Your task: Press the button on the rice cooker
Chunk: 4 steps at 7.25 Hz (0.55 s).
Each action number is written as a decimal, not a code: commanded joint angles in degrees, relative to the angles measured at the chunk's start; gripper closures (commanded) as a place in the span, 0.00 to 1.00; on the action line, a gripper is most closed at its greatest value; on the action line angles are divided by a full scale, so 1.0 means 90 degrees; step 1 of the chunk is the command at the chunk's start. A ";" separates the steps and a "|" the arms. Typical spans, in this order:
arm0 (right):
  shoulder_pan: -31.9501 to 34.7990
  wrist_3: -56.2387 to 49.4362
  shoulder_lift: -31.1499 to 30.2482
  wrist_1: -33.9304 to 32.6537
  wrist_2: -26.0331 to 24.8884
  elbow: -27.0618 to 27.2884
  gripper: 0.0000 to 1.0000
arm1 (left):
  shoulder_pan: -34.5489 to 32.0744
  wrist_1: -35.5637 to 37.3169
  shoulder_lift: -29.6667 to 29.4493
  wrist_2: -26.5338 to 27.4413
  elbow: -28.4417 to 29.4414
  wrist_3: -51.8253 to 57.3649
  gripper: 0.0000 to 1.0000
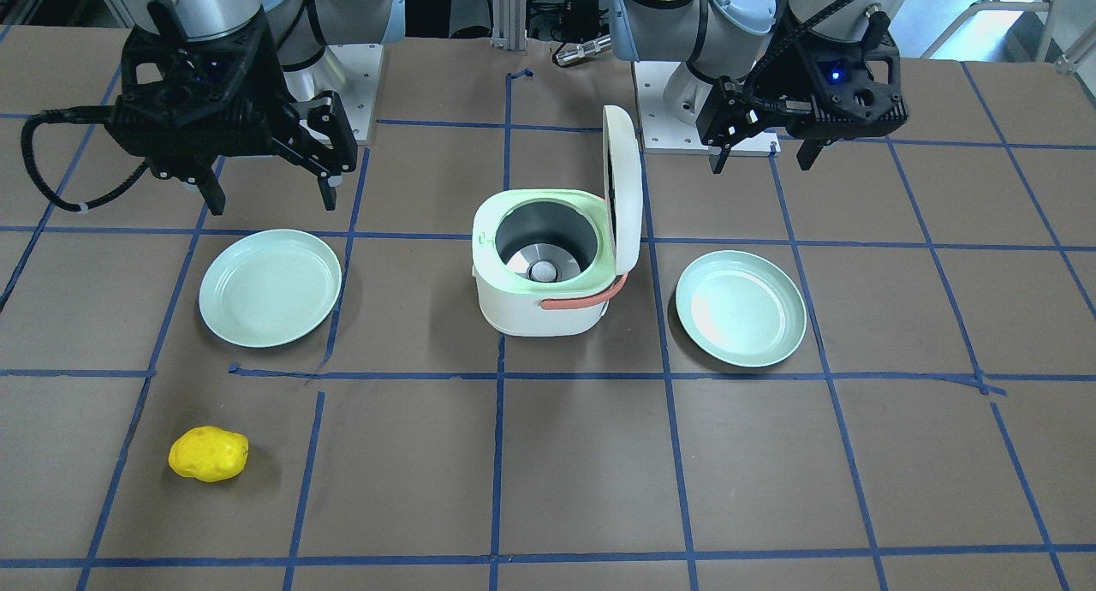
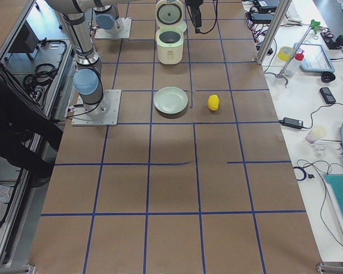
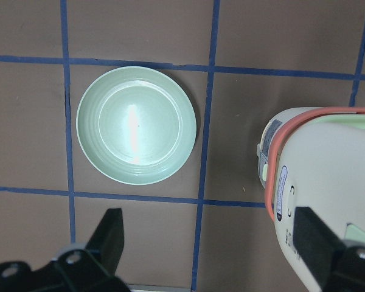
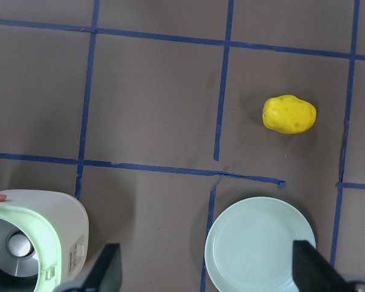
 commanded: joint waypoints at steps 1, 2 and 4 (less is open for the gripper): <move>-0.0345 -0.0054 -0.0053 -0.0210 0.0025 -0.0040 0.00 | 0.0000 0.0000 0.0000 0.0000 0.0000 0.0000 0.00; -0.0366 -0.0044 -0.0053 -0.0201 0.0035 -0.0040 0.00 | 0.0000 0.0000 0.0000 0.0000 0.0000 0.0009 0.00; -0.0357 0.0024 -0.0072 -0.0124 0.0093 -0.0059 0.00 | 0.0000 0.0000 0.0000 0.0000 0.0000 0.0000 0.00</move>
